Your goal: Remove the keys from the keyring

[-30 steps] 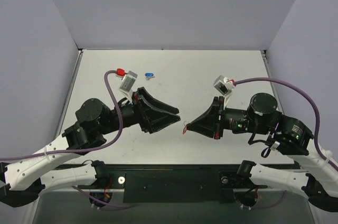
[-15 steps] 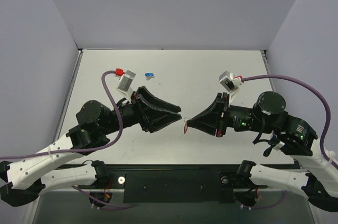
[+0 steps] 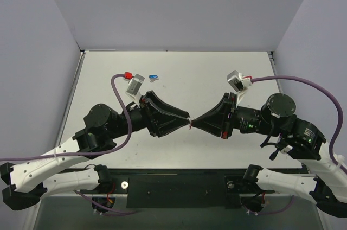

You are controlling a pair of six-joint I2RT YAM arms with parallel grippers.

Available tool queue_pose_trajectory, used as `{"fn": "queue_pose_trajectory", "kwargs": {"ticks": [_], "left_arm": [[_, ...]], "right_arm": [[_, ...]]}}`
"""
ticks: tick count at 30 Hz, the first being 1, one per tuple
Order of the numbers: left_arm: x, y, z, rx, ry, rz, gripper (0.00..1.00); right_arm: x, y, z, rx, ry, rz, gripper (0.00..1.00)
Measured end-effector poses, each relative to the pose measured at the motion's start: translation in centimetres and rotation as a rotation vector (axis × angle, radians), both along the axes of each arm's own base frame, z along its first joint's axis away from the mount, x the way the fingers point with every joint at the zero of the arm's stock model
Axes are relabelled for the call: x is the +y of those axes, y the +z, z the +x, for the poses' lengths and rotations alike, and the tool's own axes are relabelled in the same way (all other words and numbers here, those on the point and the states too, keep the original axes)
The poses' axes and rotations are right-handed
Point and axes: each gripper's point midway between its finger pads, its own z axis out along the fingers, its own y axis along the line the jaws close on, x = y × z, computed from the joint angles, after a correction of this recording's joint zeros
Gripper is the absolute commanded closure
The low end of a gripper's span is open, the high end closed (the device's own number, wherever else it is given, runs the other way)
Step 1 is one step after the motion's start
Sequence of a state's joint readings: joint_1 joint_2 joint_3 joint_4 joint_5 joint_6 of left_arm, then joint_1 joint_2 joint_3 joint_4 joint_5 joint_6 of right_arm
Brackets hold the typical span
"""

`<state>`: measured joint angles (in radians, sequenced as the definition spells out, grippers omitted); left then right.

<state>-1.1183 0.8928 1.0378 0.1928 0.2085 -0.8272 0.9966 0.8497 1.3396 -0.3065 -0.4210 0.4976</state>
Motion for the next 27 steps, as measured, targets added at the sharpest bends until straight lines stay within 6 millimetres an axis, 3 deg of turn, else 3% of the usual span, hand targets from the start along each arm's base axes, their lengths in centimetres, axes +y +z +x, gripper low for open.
{"fn": "queue_pose_trajectory", "kwargs": {"ticks": [6, 11, 14, 27], "left_arm": [[-0.53, -0.52, 0.12, 0.006, -0.004, 0.016, 0.57], [-0.74, -0.67, 0.0, 0.007, -0.011, 0.021, 0.86], [-0.63, -0.51, -0.15, 0.002, -0.013, 0.016, 0.96], [-0.6, -0.16, -0.19, -0.012, -0.011, 0.019, 1.0]], "right_arm": [[0.13, 0.27, 0.21, -0.003, -0.007, 0.009, 1.0], [0.32, 0.4, 0.36, -0.002, -0.009, 0.012, 1.0], [0.33, 0.37, 0.41, 0.003, -0.012, 0.012, 1.0], [0.32, 0.65, 0.18, 0.013, -0.005, 0.026, 1.0]]}}
